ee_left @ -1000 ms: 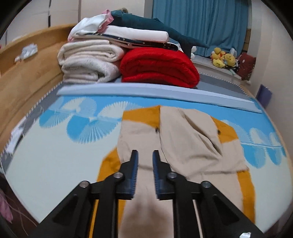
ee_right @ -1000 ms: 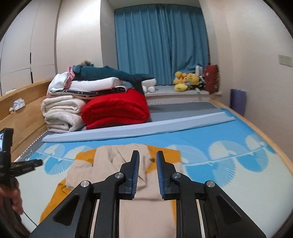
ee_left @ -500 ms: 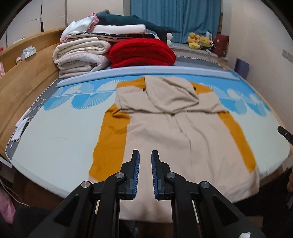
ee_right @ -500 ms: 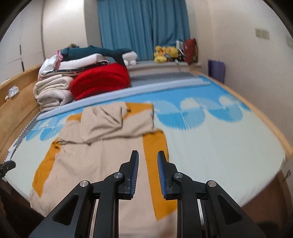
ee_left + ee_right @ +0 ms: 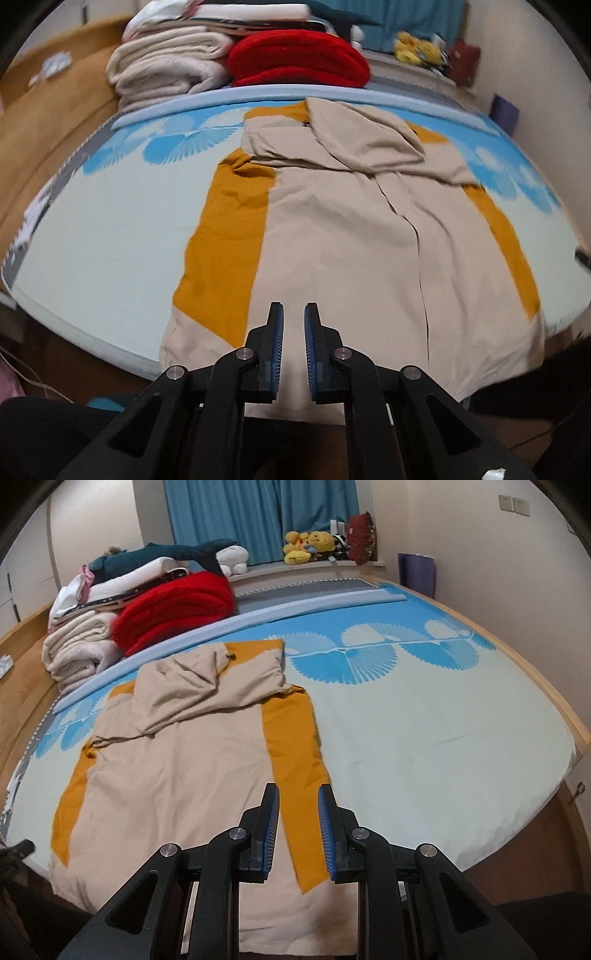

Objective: Fold large clothes
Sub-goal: 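Pull both tools back and move them to the jacket hem, then grasp the jacket hem with the left tool while the right tool grasps it too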

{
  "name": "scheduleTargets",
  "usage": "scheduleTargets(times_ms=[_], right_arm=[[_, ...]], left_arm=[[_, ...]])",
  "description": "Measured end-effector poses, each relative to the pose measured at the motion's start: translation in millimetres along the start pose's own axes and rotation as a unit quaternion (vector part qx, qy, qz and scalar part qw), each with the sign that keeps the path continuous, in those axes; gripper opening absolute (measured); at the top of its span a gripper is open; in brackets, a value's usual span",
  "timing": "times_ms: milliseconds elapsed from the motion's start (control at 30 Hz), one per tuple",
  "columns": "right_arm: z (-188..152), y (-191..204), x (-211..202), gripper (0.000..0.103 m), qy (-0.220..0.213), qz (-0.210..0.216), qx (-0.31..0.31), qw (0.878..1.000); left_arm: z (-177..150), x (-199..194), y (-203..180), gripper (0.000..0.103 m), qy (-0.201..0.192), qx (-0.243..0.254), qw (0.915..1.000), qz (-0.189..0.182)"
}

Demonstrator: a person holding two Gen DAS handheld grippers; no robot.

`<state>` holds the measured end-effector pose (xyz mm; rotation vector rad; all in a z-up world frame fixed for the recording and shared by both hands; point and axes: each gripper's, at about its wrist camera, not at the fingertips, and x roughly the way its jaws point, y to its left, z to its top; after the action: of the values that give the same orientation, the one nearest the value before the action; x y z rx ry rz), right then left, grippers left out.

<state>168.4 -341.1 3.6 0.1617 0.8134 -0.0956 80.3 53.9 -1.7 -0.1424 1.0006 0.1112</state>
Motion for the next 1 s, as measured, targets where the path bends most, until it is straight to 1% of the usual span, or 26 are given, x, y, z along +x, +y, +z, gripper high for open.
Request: scheduleTargets(times_ms=[67, 100, 133, 167, 267, 300, 333, 400, 433, 500, 533, 600, 700, 800, 933, 1000], right_arm=[[1.8, -3.4, 2.8, 0.023, 0.002, -0.003, 0.008, 1.000], [2.7, -6.3, 3.7, 0.023, 0.002, -0.006, 0.014, 1.000], [4.6, -9.3, 3.3, 0.022, 0.000, -0.010, 0.020, 1.000], [5.3, -13.4, 3.6, 0.022, -0.001, -0.014, 0.027, 1.000], [9.3, -24.5, 5.1, 0.022, 0.000, -0.015, 0.044, 0.999], [10.9, -29.1, 6.9, 0.022, 0.000, -0.015, 0.051, 0.999], [11.3, -32.3, 7.9, 0.023, 0.001, -0.015, 0.057, 0.998], [11.5, -41.2, 15.5, 0.024, 0.015, -0.013, 0.073, 0.997], [10.3, -47.2, 23.6, 0.026, 0.034, -0.006, 0.087, 0.996], [4.7, -55.8, 38.0, 0.030, 0.068, 0.006, 0.113, 0.991], [1.4, -59.0, 44.0, 0.032, 0.083, 0.007, 0.122, 0.989], [-6.8, -63.5, 60.9, 0.035, 0.124, 0.001, 0.132, 0.983], [-18.3, -64.9, 80.4, 0.036, 0.167, -0.003, 0.139, 0.976], [-26.4, -65.7, 95.7, 0.038, 0.193, -0.016, 0.137, 0.971], [-38.8, -66.2, 117.0, 0.040, 0.229, -0.045, 0.127, 0.964], [-43.9, -65.1, 124.1, 0.042, 0.245, -0.051, 0.116, 0.961]], left_arm=[[2.0, 4.1, 17.9, 0.009, 0.018, -0.037, 0.9989, -0.022], [4.8, 7.0, 26.9, 0.009, 0.029, -0.049, 0.9980, -0.029], [11.0, 8.7, 35.5, 0.008, 0.035, -0.051, 0.9976, -0.028], [17.1, 8.9, 41.3, 0.008, 0.036, -0.048, 0.9978, -0.029], [42.3, 6.8, 62.1, 0.008, 0.030, -0.013, 0.9991, -0.026], [49.5, 9.2, 72.7, 0.008, 0.030, -0.012, 0.9988, -0.037], [52.4, 13.5, 83.9, 0.008, 0.033, -0.022, 0.9981, -0.047], [52.1, 26.0, 105.6, 0.008, 0.046, -0.068, 0.9947, -0.063], [47.1, 39.6, 119.9, 0.007, 0.069, -0.115, 0.9879, -0.079], [39.6, 57.5, 131.1, 0.007, 0.104, -0.160, 0.9774, -0.092], [35.4, 65.5, 134.6, 0.007, 0.116, -0.174, 0.9750, -0.076], [32.7, 72.8, 137.1, 0.007, 0.123, -0.182, 0.9741, -0.052], [30.3, 85.0, 140.8, 0.010, 0.146, -0.185, 0.9709, -0.042], [24.4, 99.8, 138.0, 0.012, 0.174, -0.166, 0.9708, -0.006], [20.2, 106.9, 135.7, 0.020, 0.185, -0.141, 0.9722, 0.026], [19.6, 108.5, 135.2, 0.022, 0.186, -0.134, 0.9728, 0.033]])
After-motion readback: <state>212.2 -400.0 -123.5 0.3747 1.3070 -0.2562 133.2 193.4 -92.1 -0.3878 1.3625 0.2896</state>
